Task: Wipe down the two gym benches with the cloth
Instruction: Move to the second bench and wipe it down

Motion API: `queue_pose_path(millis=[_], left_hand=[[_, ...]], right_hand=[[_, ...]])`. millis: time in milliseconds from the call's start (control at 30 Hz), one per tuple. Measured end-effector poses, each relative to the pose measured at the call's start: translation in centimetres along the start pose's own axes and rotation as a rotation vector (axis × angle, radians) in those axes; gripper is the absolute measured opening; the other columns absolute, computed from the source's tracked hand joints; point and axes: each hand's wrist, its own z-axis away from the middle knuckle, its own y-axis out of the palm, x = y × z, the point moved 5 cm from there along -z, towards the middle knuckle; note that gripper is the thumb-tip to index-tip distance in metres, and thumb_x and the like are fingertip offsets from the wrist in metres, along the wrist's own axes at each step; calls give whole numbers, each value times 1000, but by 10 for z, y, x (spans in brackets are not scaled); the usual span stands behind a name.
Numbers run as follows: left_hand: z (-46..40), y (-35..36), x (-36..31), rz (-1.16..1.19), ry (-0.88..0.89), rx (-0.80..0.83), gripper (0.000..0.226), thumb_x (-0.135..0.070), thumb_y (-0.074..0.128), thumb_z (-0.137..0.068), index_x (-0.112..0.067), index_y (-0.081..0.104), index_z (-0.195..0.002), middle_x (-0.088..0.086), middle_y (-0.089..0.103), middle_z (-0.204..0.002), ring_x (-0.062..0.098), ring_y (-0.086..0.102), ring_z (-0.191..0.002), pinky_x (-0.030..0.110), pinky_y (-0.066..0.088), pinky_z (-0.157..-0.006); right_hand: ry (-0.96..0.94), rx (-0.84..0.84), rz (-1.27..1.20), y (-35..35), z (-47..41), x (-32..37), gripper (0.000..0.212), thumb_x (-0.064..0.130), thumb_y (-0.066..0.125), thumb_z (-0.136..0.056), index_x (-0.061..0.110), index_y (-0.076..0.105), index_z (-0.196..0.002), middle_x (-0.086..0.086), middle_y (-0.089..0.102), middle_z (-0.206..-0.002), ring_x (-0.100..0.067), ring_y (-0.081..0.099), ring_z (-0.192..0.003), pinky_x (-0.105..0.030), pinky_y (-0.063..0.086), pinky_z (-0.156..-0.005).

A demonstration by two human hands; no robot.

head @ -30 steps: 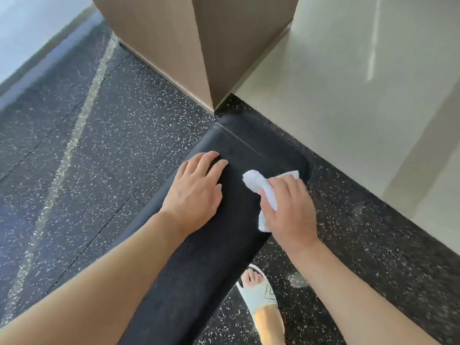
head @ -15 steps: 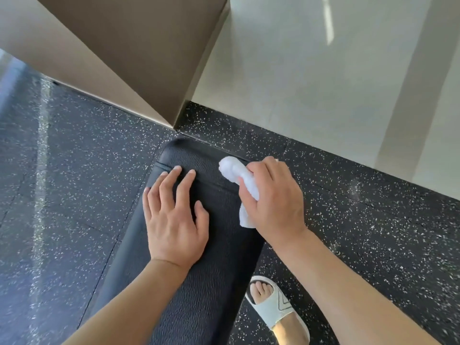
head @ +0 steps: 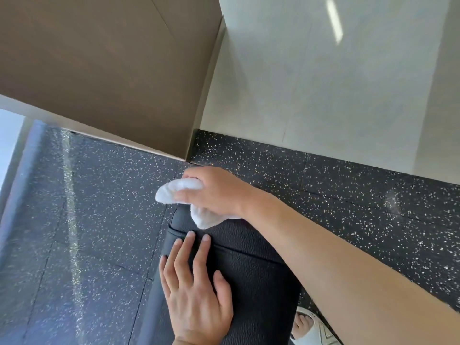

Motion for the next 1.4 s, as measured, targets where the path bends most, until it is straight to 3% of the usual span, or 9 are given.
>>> queue_pose_path(millis=[133,300,600,767,900,1100,1267,1333,1400], left_hand=[[3,2,2,7,-10,-23,67,-34,48,-86,-24,49,-152,5,42,-162,34,41,-147,60,28,-123],[1,6,2,22,-14,-5,67,-39,45,-90,-31,42,-156,3,42,-163,33,42,-148,62,29,-122],[2,7,5,12,-6,16,68,-37,47,-88,-27,44,-155,4,40,-164,34,40,-149,62,29,-122],[2,5,5,4,23,39,71,-37,47,-88,-26,40,-157,5,36,-165,34,36,-150,63,28,-122],[1,5,4,4,13,40,72,-36,48,-86,-26,41,-156,6,39,-164,34,37,-150,64,28,-121],[1,5,5,35,17,55,69,-35,50,-87,-23,45,-155,7,39,-164,36,37,-151,65,26,-122],[0,4,5,48,1,57,66,-33,48,-89,-21,46,-154,6,38,-164,36,35,-150,65,25,-122],[-2,2,1,65,-1,57,65,-33,48,-90,-21,46,-154,6,38,-163,36,35,-150,65,26,-121],[-4,0,0,71,1,39,63,-32,47,-91,-21,47,-153,7,39,-162,36,36,-149,65,27,-121]], right_hand=[[73,-25,-64,-31,76,-51,23,60,62,-97,37,59,-101,14,68,-90,-2,64,-82,-24,49,-70],[147,-46,-56,-49,128,-77,35,67,60,-95,36,60,-113,14,68,-92,-4,65,-83,-22,47,-69],[15,239,79,12,-26,10,30,53,65,-99,26,56,-90,6,65,-89,-16,61,-83,-35,45,-74],[117,400,60,18,-52,6,29,47,80,-86,27,63,-73,14,63,-57,-3,58,-50,-20,41,-48],[53,119,-83,-10,-5,-19,31,45,72,-95,23,59,-77,15,59,-68,-2,55,-64,-26,43,-64],[128,-200,-95,-39,104,-65,28,51,67,-97,26,61,-86,10,60,-74,-2,57,-67,-15,44,-62],[229,-722,-150,-23,166,-71,13,39,68,-100,29,63,-92,8,60,-86,-13,60,-79,-32,49,-68],[259,-942,-157,-12,179,-68,12,40,66,-99,31,62,-92,9,61,-88,-12,60,-81,-31,48,-68],[278,-966,-203,-15,172,-71,17,43,66,-96,29,63,-88,7,62,-83,-8,60,-76,-24,46,-65]])
